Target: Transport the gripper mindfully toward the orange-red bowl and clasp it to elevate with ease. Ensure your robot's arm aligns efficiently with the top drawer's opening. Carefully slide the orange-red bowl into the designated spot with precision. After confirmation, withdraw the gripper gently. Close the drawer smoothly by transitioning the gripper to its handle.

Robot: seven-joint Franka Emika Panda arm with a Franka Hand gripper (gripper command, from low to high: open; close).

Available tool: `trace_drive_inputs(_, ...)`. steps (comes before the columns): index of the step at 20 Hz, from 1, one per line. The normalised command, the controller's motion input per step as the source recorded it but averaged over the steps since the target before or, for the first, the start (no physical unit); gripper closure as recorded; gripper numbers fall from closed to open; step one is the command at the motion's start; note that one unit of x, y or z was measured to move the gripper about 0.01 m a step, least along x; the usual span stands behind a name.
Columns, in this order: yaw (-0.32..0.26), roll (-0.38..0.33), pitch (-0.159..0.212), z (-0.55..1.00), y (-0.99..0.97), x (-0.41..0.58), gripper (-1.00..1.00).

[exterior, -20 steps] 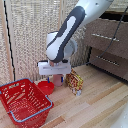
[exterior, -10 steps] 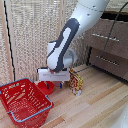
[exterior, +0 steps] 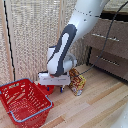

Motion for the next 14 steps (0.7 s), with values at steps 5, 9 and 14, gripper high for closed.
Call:
trace_drive_inputs(5, 0.0, -0.015, -0.003, -0.01, 0.09, 0.0, 1.0)
trace_drive_inputs(9, -0.004, -0.014, -0.019, 0.0, 0.1, 0.0, 1.0)
trace_drive_inputs(14, 0.0, 0.009, 0.015, 0.06, -0.08, 0.155, 1.0)
